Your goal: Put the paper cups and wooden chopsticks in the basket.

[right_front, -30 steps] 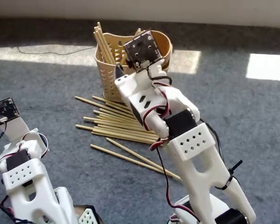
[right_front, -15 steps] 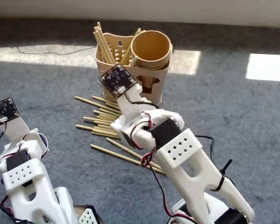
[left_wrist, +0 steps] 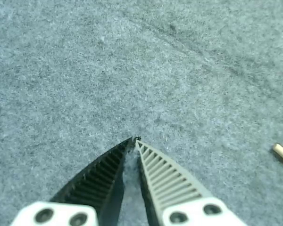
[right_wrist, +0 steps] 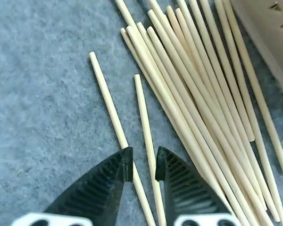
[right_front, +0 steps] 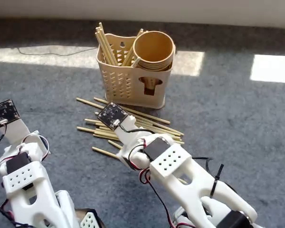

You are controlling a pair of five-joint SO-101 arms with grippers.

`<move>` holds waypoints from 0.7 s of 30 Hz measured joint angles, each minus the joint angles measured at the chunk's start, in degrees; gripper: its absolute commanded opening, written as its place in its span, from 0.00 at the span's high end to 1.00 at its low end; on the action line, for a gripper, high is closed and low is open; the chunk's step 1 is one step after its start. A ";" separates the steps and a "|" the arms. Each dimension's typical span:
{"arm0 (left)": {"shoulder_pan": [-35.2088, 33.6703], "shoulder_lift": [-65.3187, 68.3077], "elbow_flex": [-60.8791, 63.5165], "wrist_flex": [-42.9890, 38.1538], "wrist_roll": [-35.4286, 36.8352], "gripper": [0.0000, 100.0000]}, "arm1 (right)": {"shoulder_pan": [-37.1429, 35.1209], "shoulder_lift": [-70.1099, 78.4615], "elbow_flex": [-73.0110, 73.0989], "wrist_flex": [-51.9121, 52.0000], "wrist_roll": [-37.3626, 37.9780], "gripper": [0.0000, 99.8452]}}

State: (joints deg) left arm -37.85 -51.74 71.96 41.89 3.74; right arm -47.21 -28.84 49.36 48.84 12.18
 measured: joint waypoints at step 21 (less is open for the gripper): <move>0.00 0.00 0.00 0.00 0.00 1.00 | 1.58 21.54 -5.10 -1.67 4.84 0.92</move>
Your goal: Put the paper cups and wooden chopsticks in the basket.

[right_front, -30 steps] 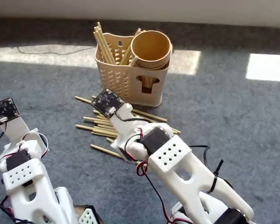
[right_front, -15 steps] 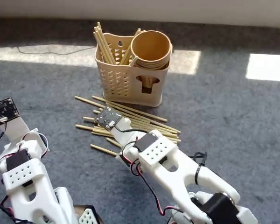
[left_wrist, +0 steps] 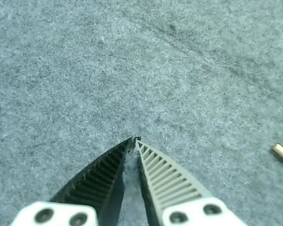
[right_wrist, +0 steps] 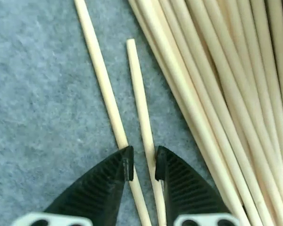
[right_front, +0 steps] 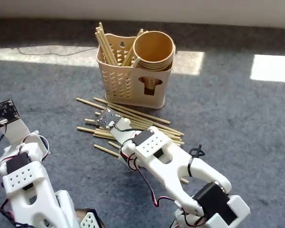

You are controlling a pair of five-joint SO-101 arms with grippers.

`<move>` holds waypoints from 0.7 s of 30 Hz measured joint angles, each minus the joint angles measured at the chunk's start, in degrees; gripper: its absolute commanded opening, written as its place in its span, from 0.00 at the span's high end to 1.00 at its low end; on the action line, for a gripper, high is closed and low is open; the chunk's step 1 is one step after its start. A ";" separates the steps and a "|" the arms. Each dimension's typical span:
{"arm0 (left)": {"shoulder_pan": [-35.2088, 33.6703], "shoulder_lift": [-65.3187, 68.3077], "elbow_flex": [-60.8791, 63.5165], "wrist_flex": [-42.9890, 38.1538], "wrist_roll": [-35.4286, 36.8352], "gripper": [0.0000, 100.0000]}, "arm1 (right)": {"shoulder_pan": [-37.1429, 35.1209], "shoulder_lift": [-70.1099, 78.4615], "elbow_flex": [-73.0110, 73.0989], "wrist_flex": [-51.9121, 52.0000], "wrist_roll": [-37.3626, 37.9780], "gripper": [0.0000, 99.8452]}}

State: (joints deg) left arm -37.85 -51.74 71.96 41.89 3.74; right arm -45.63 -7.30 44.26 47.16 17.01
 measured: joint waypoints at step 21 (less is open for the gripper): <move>0.00 0.00 0.00 0.00 0.00 1.00 | 4.57 -5.27 -0.53 0.53 5.98 0.99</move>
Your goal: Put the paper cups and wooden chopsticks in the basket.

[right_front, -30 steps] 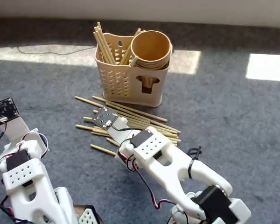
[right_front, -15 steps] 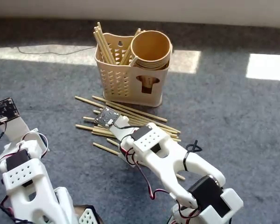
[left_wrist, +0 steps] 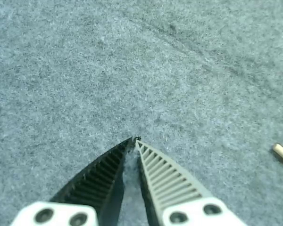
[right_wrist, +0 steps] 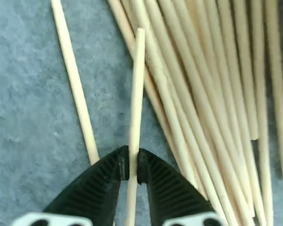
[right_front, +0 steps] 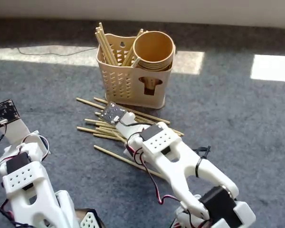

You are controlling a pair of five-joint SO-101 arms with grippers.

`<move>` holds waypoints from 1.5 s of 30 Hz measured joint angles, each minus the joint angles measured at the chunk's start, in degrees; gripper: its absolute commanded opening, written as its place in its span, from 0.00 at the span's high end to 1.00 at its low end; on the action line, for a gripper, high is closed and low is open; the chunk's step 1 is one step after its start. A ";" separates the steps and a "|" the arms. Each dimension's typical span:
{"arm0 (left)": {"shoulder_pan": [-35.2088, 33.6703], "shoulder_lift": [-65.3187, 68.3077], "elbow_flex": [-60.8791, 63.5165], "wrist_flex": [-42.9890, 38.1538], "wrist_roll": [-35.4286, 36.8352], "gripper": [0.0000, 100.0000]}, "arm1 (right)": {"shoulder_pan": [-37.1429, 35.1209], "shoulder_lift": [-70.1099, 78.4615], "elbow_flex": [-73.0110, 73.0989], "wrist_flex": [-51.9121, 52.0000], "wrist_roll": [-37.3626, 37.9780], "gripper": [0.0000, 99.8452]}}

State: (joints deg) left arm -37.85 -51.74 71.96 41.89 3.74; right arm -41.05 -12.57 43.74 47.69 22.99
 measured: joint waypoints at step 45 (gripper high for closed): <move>0.00 0.00 0.00 0.00 0.00 1.00 | 1.41 -44.48 0.00 -39.38 -20.40 0.99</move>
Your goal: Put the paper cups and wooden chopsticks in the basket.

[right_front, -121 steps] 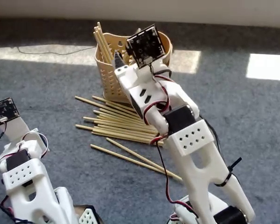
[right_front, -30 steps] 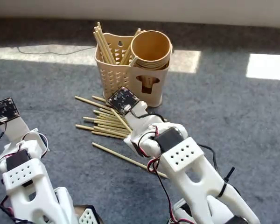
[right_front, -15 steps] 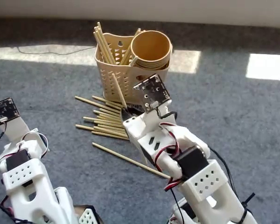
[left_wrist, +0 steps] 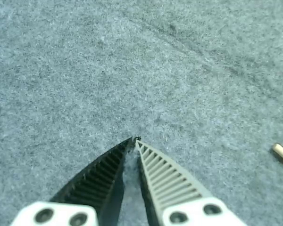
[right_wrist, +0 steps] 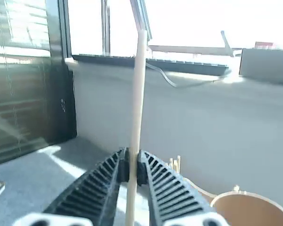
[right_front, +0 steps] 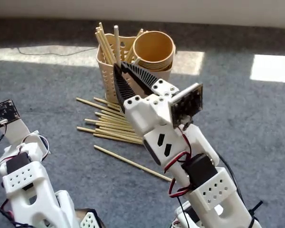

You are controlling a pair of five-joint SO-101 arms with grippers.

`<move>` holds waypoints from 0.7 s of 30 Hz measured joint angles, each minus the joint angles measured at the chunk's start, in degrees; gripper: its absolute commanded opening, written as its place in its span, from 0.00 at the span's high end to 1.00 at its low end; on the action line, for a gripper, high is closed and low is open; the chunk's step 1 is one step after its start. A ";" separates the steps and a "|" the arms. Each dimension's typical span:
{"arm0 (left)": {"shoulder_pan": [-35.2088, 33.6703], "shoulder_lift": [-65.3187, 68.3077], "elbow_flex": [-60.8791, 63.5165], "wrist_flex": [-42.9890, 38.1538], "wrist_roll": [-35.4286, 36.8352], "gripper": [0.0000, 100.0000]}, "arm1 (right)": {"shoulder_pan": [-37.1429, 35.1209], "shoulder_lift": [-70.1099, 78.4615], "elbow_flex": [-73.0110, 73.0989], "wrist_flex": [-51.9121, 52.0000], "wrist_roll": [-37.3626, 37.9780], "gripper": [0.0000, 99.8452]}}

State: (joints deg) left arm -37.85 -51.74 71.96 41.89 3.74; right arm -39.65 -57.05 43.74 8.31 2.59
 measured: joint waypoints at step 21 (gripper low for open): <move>0.00 0.00 0.00 0.00 0.00 1.00 | 6.15 31.65 -14.59 -31.12 0.00 0.99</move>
State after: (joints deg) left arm -37.85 -51.74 71.96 41.89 3.74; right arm -33.49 -25.41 29.14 -22.81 2.59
